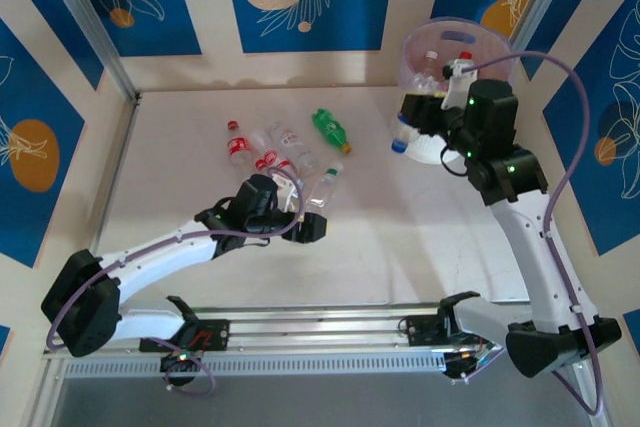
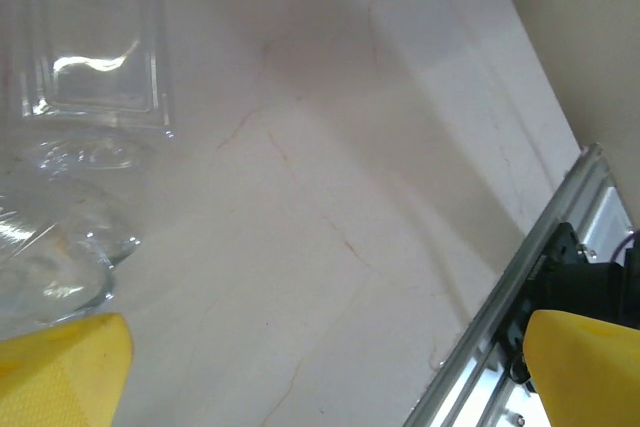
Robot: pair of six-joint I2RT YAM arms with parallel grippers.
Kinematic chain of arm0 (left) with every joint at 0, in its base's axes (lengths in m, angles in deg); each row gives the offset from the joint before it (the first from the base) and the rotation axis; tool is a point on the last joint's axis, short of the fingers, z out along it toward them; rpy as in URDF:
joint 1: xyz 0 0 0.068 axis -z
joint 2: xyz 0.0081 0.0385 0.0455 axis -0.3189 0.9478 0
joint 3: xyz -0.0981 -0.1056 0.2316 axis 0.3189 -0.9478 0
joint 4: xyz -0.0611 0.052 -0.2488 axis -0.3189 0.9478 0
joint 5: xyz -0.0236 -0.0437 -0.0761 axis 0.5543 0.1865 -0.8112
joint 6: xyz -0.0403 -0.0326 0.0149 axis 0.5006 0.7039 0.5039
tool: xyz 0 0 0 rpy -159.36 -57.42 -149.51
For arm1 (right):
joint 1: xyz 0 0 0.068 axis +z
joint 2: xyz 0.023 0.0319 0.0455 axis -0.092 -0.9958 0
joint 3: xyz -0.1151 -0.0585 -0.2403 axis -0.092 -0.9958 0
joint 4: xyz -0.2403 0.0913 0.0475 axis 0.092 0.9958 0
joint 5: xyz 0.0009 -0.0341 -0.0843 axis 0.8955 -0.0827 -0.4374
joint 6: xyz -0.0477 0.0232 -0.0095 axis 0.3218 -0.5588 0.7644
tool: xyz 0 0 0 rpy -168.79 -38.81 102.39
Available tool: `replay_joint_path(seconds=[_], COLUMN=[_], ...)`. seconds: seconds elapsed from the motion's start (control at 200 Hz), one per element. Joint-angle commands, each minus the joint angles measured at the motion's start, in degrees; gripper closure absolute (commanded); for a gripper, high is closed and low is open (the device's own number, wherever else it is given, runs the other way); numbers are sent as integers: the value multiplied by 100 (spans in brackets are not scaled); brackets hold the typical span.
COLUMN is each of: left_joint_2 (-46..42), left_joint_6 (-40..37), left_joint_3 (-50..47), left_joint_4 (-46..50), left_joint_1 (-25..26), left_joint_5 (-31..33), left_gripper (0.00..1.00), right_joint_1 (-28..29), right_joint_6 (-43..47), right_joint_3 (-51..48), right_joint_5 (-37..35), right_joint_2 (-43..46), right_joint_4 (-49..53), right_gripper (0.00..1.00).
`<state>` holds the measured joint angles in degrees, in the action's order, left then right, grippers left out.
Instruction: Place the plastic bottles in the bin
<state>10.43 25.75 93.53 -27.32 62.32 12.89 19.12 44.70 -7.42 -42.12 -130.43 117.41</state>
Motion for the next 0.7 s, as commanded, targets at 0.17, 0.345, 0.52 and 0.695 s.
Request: replay_joint_path(seconds=[0.17, 0.345, 0.52, 0.695], left_joint_2=[-293, -559, -669, -811], left_joint_6=[214, 219, 291, 430], left_joint_3=[18, -66, -150, -349], left_joint_4=[85, 252, 295, 227], left_joint_1=[-52, -57, -56, -52], left_joint_5=[275, 454, 504, 492], left_gripper=[0, 0, 0, 0], right_joint_1=[-614, -1292, -1528, -1992], right_joint_6=[949, 1170, 1651, 1599], right_joint_3=[846, 1249, 1056, 1070], right_joint_5=[-1384, -1742, -2215, -2132], right_joint_2=[-749, -1397, -1952, -2463], right_joint_4=[-1309, -1655, -2521, -2504], right_gripper=[60, 60, 61, 61])
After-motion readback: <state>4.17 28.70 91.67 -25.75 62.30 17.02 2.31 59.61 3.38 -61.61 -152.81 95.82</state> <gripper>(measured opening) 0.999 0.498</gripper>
